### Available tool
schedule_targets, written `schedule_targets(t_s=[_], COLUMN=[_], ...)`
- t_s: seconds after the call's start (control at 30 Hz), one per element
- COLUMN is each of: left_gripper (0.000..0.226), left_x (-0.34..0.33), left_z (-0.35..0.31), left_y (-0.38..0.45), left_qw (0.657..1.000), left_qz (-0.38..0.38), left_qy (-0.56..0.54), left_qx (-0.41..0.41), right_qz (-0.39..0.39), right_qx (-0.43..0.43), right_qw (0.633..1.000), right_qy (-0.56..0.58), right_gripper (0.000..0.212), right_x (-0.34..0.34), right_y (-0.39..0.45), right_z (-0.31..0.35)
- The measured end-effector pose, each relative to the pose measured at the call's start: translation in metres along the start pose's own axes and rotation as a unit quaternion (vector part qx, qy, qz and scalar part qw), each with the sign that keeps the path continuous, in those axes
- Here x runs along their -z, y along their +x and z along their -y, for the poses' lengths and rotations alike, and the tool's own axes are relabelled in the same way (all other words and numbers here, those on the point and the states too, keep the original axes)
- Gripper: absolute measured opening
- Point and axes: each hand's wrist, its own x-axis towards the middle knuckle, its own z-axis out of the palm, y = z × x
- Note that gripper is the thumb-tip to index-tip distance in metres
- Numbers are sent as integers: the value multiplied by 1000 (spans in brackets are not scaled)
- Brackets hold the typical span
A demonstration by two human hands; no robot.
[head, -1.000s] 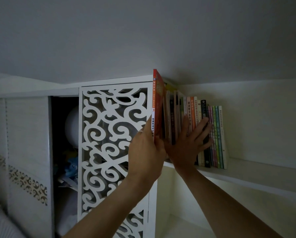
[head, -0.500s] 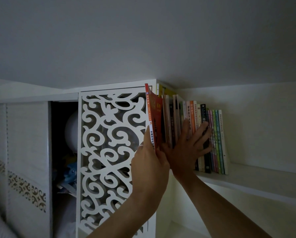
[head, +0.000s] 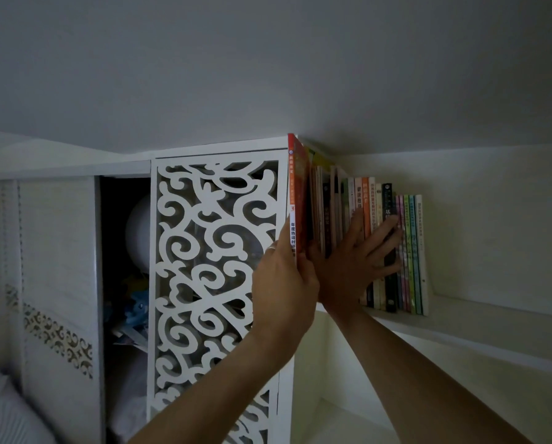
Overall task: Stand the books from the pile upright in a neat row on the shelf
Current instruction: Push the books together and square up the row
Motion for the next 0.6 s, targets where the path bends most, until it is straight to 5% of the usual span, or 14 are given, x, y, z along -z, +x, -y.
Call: schedule_targets(t_s=[0.6], left_gripper=[42], left_x=[-65], left_z=[47], left_y=[13], left_qw=[1000], left_qz=[9], left_qy=[12], left_qx=[-4], right_qz=[19], right_qx=[19], right_qw=[999], right_qy=[-23], right_gripper=[98], right_x=[-3], right_y=[-1], right_z=[-8])
